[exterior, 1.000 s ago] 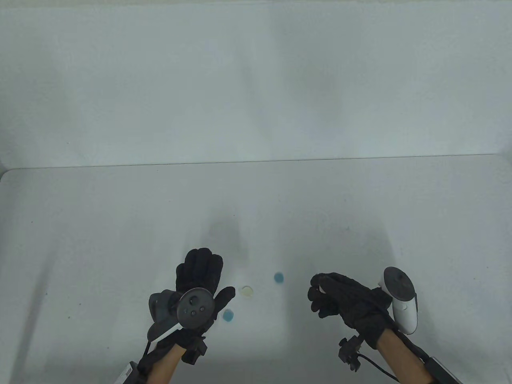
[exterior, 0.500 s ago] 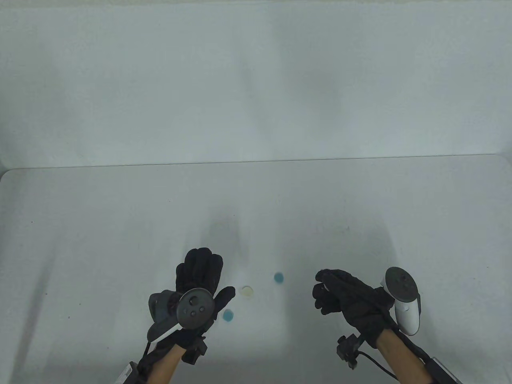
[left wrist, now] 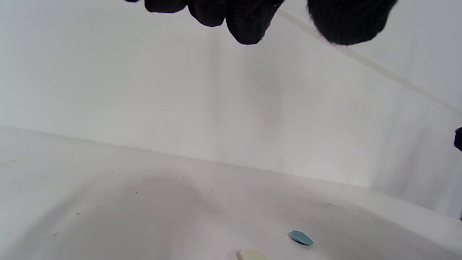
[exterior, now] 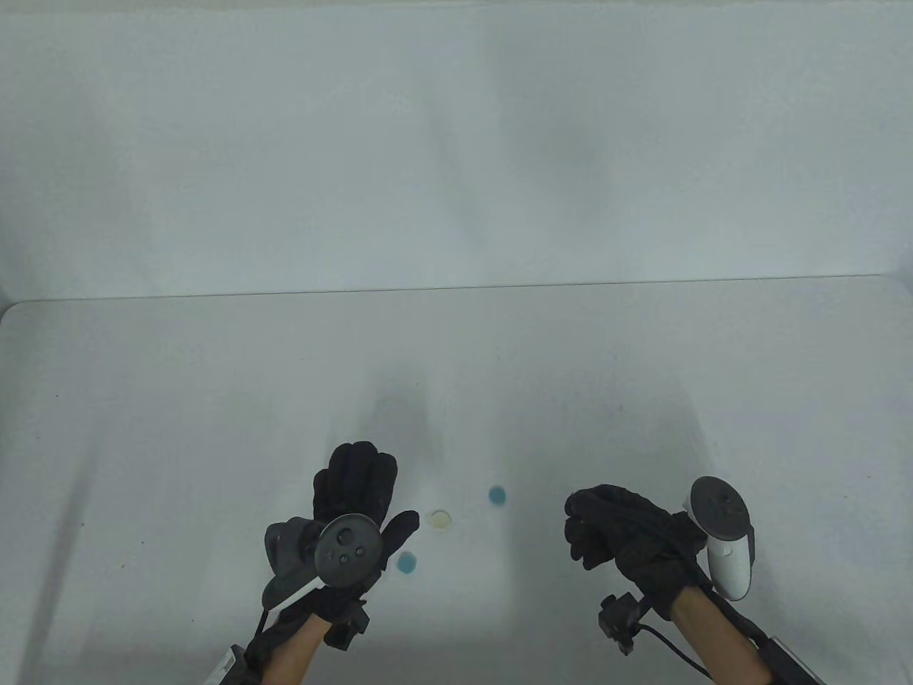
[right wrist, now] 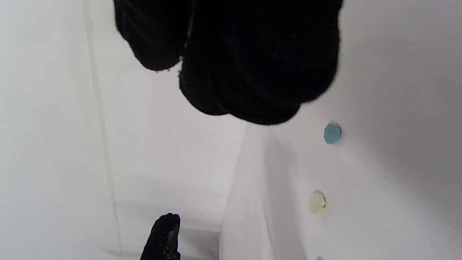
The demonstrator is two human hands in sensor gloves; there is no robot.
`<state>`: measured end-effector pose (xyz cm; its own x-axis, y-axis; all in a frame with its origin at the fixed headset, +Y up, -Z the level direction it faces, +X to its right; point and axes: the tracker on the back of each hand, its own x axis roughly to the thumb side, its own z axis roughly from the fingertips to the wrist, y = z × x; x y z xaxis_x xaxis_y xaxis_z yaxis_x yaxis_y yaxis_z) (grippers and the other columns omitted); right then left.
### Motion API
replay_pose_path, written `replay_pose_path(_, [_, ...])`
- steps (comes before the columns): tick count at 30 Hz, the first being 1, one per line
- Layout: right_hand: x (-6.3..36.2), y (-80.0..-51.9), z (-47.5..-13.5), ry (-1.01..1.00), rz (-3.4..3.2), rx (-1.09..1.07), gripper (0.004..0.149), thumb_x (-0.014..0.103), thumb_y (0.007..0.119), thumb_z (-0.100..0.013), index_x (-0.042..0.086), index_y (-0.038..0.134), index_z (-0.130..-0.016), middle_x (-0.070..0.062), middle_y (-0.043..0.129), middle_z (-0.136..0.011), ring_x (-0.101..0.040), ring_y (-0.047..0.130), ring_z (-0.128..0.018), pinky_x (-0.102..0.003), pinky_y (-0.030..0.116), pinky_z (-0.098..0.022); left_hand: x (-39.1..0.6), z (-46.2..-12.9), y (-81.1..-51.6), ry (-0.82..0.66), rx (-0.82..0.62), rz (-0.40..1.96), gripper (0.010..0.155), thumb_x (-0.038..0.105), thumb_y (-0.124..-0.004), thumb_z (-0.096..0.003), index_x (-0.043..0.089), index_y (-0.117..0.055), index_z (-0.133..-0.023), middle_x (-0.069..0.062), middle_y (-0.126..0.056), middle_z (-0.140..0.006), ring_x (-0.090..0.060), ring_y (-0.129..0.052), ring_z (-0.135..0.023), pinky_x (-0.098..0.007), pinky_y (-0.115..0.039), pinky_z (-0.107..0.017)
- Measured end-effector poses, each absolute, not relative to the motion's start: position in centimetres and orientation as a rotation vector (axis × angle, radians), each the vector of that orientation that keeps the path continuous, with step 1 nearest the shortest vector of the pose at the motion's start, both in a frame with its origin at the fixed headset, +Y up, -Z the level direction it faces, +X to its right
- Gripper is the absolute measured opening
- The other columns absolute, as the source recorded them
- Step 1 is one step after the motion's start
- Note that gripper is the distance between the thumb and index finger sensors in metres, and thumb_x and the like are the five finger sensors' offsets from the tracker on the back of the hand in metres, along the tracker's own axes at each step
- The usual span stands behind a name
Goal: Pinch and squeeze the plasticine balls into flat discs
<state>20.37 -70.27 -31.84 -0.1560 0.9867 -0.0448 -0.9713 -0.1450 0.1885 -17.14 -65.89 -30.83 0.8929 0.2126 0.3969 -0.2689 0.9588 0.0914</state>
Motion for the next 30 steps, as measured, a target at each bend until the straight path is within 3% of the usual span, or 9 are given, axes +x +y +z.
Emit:
replay_pose_path(6, [20.4, -70.6, -31.9, 0.228, 1.682, 0.088, 0.042, 0.040, 0.076, -0.056, 0.009, 0.081, -0.083, -0.002, 0.098, -0.060, -0.016, 0.103, -0.043, -0.020, 0.096, -0.027, -17.2, -30.8, -65.9, -0.393, 0.149, 0.250, 0.077, 0.048, -0.066, -0.0540, 0.004, -0.046, -0.115, -0.027, -0.032, -0.118, -0.055, -0.031, -0.108, -0.064, -0.036, -0.073])
replay_pose_path(9, [20.4, -71.1, -32.0, 0.297, 1.616, 0.123, 0.063, 0.052, 0.066, -0.059, 0.001, 0.070, -0.096, -0.017, 0.090, -0.078, -0.029, 0.096, -0.058, -0.029, 0.093, -0.039, -17.1, -30.8, -65.9, -0.392, 0.148, 0.247, 0.077, 0.048, -0.066, -0.0540, 0.005, -0.046, -0.114, -0.027, -0.032, -0.118, -0.055, -0.031, -0.108, -0.064, -0.036, -0.073])
replay_pose_path(11, [20.3, -71.2, -31.9, 0.298, 1.592, 0.113, 0.071, 0.057, 0.060, -0.060, -0.002, 0.068, -0.098, -0.021, 0.087, -0.081, -0.033, 0.094, -0.062, -0.031, 0.092, -0.041, -17.2, -30.8, -65.9, -0.392, 0.148, 0.246, 0.077, 0.048, -0.066, -0.0540, 0.004, -0.046, -0.115, -0.027, -0.031, -0.118, -0.055, -0.031, -0.108, -0.064, -0.036, -0.073])
replay_pose_path(20, [20.8, -71.1, -31.9, 0.209, 1.649, 0.032, 0.048, 0.044, 0.068, -0.059, 0.006, 0.083, -0.083, -0.007, 0.099, -0.061, -0.018, 0.103, -0.041, -0.019, 0.096, -0.024, -17.2, -30.8, -65.9, -0.390, 0.148, 0.246, 0.077, 0.048, -0.066, -0.0541, 0.004, -0.046, -0.115, -0.027, -0.031, -0.118, -0.055, -0.031, -0.107, -0.064, -0.036, -0.073])
replay_pose_path(24, [20.7, -70.7, -31.8, 0.177, 1.689, 0.025, 0.045, 0.041, 0.073, -0.057, 0.004, 0.088, -0.077, -0.007, 0.101, -0.053, -0.016, 0.103, -0.034, -0.018, 0.096, -0.018, -17.2, -30.8, -65.9, -0.390, 0.148, 0.247, 0.077, 0.048, -0.066, -0.0541, 0.005, -0.046, -0.115, -0.027, -0.031, -0.118, -0.055, -0.031, -0.107, -0.064, -0.035, -0.073])
replay_pose_path(27, [20.5, -70.6, -31.7, 0.172, 1.712, 0.052, 0.044, 0.042, 0.073, -0.056, 0.005, 0.089, -0.076, -0.006, 0.102, -0.052, -0.015, 0.104, -0.034, -0.017, 0.096, -0.018, -17.2, -30.8, -65.9, -0.391, 0.148, 0.245, 0.077, 0.048, -0.066, -0.0540, 0.005, -0.045, -0.115, -0.027, -0.031, -0.118, -0.055, -0.031, -0.108, -0.064, -0.035, -0.073])
replay_pose_path(30, [20.6, -70.9, -31.8, 0.216, 1.657, 0.072, 0.045, 0.044, 0.069, -0.058, 0.008, 0.085, -0.081, -0.006, 0.100, -0.062, -0.019, 0.103, -0.044, -0.021, 0.096, -0.027, -17.2, -30.8, -65.9, -0.390, 0.148, 0.245, 0.077, 0.048, -0.066, -0.0540, 0.004, -0.046, -0.115, -0.026, -0.031, -0.118, -0.055, -0.031, -0.108, -0.064, -0.035, -0.073])
